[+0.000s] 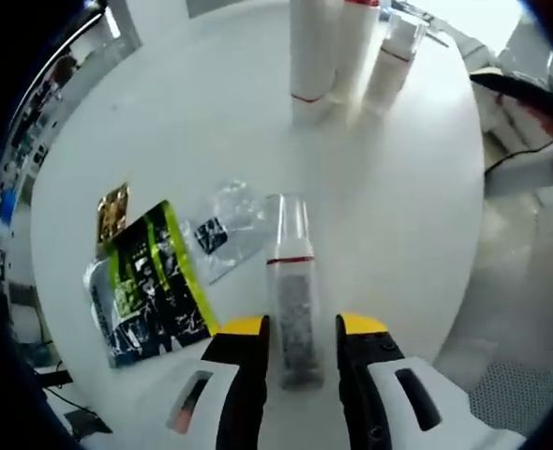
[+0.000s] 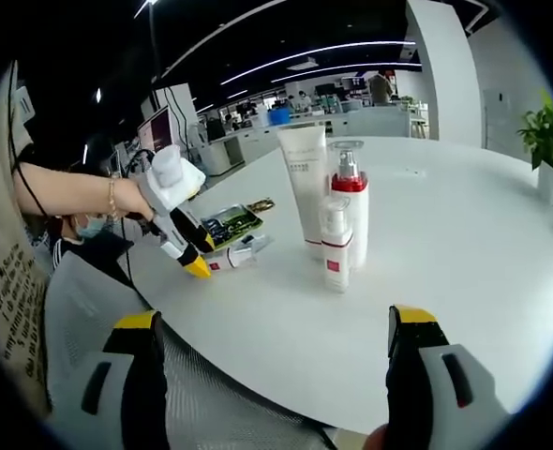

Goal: Arrange the skincare products in the storage area until every visible bottle or jar stands upright without overlapping.

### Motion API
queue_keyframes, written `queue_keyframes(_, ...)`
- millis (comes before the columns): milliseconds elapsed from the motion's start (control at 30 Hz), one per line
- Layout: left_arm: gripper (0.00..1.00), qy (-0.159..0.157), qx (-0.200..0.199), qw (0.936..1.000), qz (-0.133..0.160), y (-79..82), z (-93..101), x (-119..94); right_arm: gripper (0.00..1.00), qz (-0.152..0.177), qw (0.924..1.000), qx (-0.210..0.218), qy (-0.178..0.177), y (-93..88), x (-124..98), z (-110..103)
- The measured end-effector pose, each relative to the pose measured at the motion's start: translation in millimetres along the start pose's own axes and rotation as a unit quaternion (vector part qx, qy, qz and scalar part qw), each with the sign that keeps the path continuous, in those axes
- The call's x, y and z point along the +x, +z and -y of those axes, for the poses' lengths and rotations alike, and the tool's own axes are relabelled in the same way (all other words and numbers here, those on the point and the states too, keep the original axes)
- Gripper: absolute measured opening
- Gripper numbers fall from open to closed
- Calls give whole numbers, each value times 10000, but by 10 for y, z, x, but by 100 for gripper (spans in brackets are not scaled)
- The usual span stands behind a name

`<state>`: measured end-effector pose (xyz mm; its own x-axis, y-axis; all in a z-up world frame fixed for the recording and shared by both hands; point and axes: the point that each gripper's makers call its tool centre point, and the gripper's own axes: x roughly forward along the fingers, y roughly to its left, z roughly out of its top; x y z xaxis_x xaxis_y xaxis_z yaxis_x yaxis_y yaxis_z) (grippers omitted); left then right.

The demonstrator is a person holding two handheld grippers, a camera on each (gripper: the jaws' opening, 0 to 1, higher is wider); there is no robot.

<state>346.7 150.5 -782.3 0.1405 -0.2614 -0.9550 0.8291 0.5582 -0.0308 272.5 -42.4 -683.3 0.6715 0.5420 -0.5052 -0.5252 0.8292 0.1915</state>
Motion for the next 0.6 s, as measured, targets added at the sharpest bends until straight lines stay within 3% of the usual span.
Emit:
queue_keyframes(300, 18, 48, 9, 10000, -50, -1, -29, 15, 100, -60, 10000, -15, 22, -14, 15, -10)
queue_keyframes(600, 17, -13, -274, 9992, 292, 85, -24, -10, 100, -95, 9999, -30, 41, -23, 21, -17)
